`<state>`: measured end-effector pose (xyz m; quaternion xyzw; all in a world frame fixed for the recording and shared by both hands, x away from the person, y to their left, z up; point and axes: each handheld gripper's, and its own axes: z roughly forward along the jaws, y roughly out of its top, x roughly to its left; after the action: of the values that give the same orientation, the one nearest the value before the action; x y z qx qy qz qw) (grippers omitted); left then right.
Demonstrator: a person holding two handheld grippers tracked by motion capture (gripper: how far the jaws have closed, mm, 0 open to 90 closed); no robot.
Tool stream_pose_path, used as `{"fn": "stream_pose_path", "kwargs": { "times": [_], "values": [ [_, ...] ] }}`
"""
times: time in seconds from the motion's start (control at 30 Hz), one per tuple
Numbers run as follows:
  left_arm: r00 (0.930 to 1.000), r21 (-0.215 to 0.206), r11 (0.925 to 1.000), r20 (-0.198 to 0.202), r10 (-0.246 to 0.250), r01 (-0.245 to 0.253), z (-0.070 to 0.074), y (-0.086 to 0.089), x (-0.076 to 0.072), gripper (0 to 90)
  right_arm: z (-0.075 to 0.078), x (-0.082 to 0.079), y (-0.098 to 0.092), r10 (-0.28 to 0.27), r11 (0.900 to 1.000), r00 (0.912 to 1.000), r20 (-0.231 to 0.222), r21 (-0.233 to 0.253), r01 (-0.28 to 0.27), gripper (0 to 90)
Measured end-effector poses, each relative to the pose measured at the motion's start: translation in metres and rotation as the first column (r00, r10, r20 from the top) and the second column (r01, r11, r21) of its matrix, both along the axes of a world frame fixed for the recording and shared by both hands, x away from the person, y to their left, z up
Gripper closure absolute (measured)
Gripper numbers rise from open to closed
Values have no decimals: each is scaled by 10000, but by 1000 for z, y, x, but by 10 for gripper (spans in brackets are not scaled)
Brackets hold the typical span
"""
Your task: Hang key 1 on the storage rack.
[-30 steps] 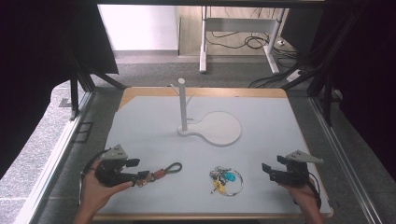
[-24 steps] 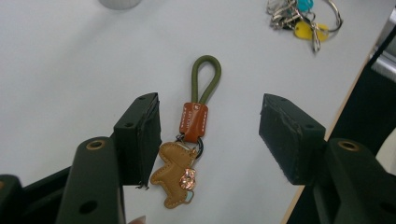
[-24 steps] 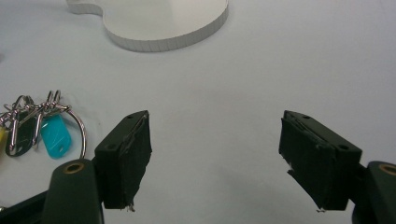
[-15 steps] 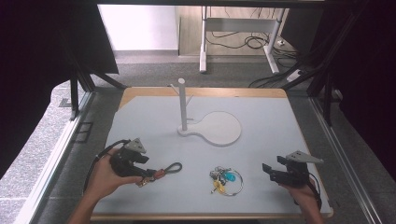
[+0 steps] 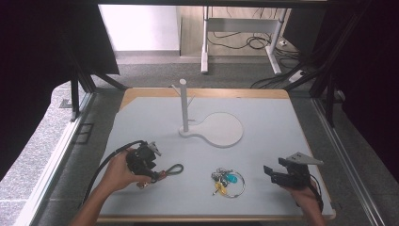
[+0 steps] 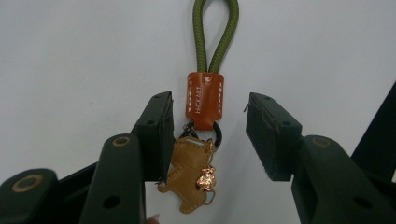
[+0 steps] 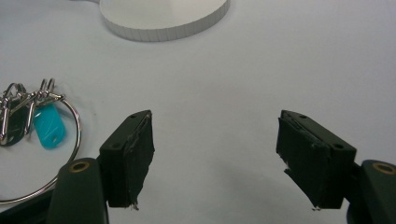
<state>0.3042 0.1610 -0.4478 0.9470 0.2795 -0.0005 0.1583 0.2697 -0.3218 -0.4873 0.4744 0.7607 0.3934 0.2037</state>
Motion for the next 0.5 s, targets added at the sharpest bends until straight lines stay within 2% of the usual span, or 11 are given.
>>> {"fn": "stream_pose_path", "kwargs": {
  "times": [0.13, 0.23, 0.4, 0.5],
  "values": [
    [9998, 227, 9997, -172, -127, 131, -3, -7, 5, 520, 0, 0, 0, 13, 10000, 10000, -14, 10, -13, 285],
    [9991, 577, 9981, -389, -176, 198, -8, -12, 11, 519, -1, 0, 0, 44, 10000, 9999, -92, -24, -44, 284],
    [9985, 741, 9970, -521, -173, 211, -12, -17, 16, 517, -3, 0, 1, 109, 9999, 9998, -157, -80, -110, 284],
    [9973, 1075, 9936, -690, -269, 342, -19, -24, 17, 515, -3, 1, 2, 154, 9998, 9997, -167, -124, -156, 284]
  ]
}}
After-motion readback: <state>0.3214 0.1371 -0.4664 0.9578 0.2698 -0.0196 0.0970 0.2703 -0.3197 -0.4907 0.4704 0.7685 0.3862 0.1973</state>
